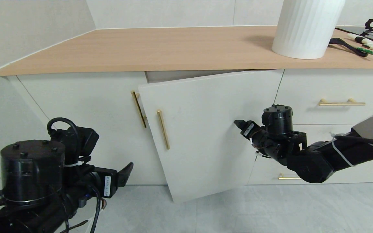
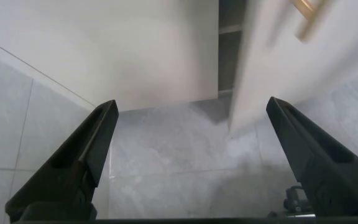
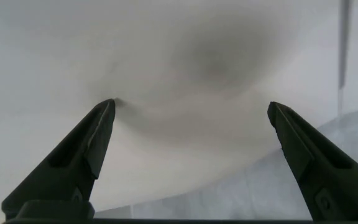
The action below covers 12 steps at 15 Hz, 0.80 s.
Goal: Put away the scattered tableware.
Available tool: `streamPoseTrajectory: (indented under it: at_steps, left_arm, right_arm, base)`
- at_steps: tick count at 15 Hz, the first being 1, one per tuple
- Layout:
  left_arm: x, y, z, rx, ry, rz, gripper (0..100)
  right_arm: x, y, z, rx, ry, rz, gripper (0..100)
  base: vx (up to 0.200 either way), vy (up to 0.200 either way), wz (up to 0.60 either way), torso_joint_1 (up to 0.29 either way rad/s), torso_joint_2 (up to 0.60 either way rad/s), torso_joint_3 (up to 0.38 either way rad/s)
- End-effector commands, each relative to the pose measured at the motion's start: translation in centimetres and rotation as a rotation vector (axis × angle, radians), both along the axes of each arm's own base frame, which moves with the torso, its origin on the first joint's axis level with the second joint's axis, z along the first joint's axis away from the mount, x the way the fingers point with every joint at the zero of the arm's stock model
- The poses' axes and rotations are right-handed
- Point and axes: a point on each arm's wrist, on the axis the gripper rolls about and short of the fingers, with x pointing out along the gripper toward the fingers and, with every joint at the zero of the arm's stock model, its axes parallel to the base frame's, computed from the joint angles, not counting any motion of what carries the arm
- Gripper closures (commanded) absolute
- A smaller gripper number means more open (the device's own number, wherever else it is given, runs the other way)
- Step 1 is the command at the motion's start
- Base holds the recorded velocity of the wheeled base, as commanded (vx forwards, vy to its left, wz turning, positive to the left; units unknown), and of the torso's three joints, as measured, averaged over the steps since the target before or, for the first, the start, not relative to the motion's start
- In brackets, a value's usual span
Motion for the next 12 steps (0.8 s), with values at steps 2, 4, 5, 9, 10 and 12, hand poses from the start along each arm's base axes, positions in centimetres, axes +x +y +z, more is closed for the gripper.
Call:
streamPoseTrajectory:
  at_steps: [2, 4, 5, 9, 10, 12]
  left_arm:
    - [0.0, 0.0, -0.1, 0.001, 0.003, -0.001, 0]
    - [0.0, 0.0, -0.1, 0.001, 0.003, -0.001, 0]
    - [0.0, 0.0, 0.0, 0.0, 0.002, -0.001, 0]
    - [0.0, 0.0, 0.0, 0.0, 0.002, -0.001, 0]
    - [0.0, 0.0, 0.0, 0.0, 0.002, -0.001, 0]
    - [0.0, 0.0, 0.0, 0.0, 0.002, -0.002, 0]
  right_arm:
    - [1.2, -0.8, -0.2, -0.004, -0.005, -0.052, 0]
    - [1.7, -1.4, -0.3, -0.014, -0.012, -0.105, 0]
    - [2.2, -1.2, -0.4, -0.021, -0.02, -0.139, 0]
    - [2.6, -1.7, -0.4, -0.022, -0.024, -0.162, 0]
    - [2.6, -1.7, -0.3, -0.02, -0.026, -0.163, 0]
    - [2.7, -1.8, -0.3, -0.02, -0.026, -0.165, 0]
  base:
    - [0.0, 0.0, 0.0, 0.0, 0.0, 0.0]
    - [0.0, 0.0, 0.0, 0.0, 0.0, 0.0]
    - [0.0, 0.0, 0.0, 0.0, 0.0, 0.0]
    - [0.0, 0.0, 0.0, 0.0, 0.0, 0.0]
    - [0.0, 0.0, 0.0, 0.0, 0.0, 0.0]
    - [0.0, 0.0, 0.0, 0.0, 0.0, 0.0]
